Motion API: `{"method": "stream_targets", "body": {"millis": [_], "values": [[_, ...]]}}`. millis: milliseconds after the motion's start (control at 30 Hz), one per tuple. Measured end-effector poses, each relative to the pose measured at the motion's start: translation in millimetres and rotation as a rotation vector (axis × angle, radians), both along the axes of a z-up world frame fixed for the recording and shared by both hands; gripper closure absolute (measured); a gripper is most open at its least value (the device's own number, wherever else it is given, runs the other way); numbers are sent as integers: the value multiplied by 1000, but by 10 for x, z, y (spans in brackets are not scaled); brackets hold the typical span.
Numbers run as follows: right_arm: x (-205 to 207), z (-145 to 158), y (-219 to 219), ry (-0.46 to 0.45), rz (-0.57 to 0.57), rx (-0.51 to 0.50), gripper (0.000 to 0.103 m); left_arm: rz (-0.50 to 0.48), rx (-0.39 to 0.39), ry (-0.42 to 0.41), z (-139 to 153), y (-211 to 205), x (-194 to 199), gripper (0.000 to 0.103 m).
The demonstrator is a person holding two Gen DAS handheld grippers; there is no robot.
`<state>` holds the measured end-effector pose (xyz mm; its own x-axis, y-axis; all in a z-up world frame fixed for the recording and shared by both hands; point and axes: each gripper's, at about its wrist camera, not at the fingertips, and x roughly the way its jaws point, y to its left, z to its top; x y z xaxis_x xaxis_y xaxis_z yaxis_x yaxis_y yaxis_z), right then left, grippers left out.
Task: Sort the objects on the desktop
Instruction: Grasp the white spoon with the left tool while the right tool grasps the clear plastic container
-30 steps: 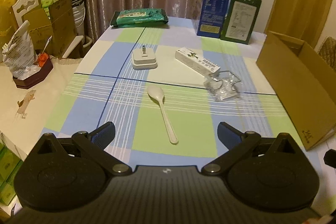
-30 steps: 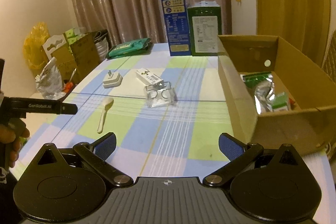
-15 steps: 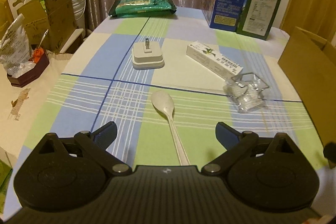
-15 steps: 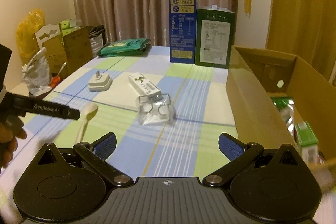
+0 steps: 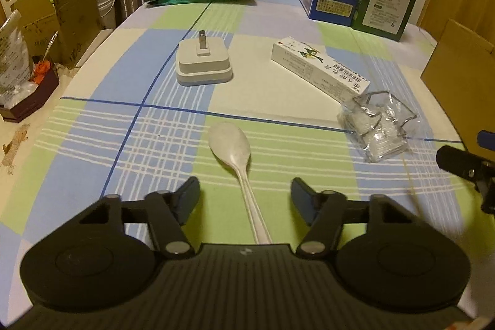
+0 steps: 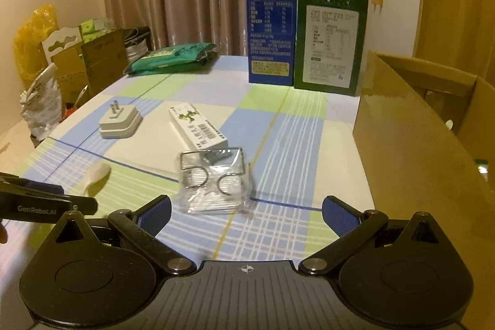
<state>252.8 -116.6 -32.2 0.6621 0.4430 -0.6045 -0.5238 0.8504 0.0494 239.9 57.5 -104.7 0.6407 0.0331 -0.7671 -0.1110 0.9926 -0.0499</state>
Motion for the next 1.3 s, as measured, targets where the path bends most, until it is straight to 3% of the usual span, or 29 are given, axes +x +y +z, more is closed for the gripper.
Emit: {"method": "stream_targets", "body": {"millis": [67, 267, 467, 533, 967, 1100, 1300], "values": [[43, -31, -3, 4, 2, 9, 2, 3, 5, 5, -20, 3, 38, 58], [123, -85, 31, 4, 8, 36, 2, -4, 10, 14, -52, 11, 76, 66], [216, -120, 87, 7, 18, 53, 2, 0, 7, 18, -44, 16, 107, 94], [242, -118, 109, 6, 26, 57, 2, 4, 5, 22, -43, 23, 117, 98], [418, -211, 474, -4, 81, 6, 2, -22, -34, -3, 31, 40, 160, 99], [491, -291, 603, 1, 80, -22, 2, -21, -94, -1, 46, 60, 163, 99], [601, -397, 735, 4, 92, -74, 3, -32, -95, 2, 48, 30, 162, 99]]}}
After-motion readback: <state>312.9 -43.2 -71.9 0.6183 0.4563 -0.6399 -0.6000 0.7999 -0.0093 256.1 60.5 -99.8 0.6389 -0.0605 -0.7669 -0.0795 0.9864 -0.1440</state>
